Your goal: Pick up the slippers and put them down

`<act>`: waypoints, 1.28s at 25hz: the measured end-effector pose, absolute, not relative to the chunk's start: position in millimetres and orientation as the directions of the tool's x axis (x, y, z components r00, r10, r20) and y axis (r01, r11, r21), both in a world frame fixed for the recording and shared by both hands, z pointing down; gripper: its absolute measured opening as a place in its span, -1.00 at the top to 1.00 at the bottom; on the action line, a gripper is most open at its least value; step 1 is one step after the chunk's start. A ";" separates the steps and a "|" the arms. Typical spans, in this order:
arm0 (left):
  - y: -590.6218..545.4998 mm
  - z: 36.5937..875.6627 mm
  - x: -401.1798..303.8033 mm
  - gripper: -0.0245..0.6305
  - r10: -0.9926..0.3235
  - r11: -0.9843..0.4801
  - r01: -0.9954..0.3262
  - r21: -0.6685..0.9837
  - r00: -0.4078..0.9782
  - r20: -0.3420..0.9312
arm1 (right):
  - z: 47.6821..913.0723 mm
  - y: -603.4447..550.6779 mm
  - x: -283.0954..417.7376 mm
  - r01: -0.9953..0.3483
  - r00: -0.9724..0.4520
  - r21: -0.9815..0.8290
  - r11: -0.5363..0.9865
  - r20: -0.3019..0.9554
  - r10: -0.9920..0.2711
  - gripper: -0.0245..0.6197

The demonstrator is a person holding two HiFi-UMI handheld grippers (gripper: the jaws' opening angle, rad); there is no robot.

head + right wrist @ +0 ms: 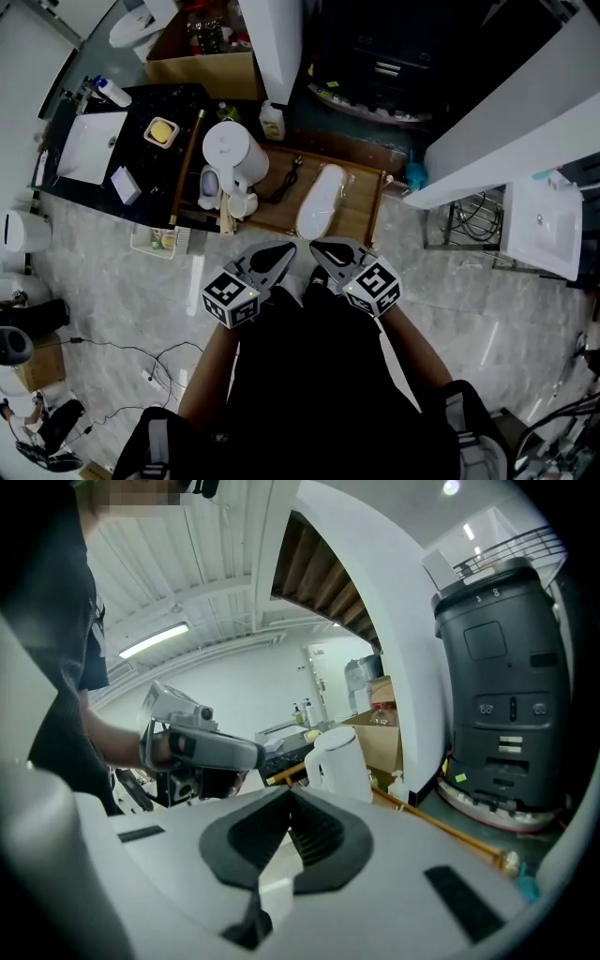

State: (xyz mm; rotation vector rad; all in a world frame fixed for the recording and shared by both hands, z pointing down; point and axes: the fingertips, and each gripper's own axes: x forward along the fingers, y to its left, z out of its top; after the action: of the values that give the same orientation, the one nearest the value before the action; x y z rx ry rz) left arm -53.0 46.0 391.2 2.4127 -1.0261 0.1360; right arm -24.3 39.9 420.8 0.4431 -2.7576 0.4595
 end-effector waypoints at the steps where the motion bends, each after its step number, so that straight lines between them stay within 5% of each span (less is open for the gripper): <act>1: 45.4 392.2 -51.6 0.89 -0.644 -0.585 -0.696 0.416 0.711 0.284 | 421.9 38.4 -21.8 -0.352 -0.902 -0.264 0.898 0.351 -0.250 0.90; 32: -3.9 517.7 -62.1 0.89 -0.410 -0.598 -0.574 0.560 0.819 0.402 | 535.7 -4.1 -18.9 -0.581 -0.778 -0.360 0.730 0.510 -0.367 0.90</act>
State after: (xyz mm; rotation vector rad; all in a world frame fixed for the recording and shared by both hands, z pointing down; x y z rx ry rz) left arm -62.1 -3.9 517.7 2.2930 -0.7180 0.3008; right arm -18.9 -4.1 535.7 0.7276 -2.5251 0.7193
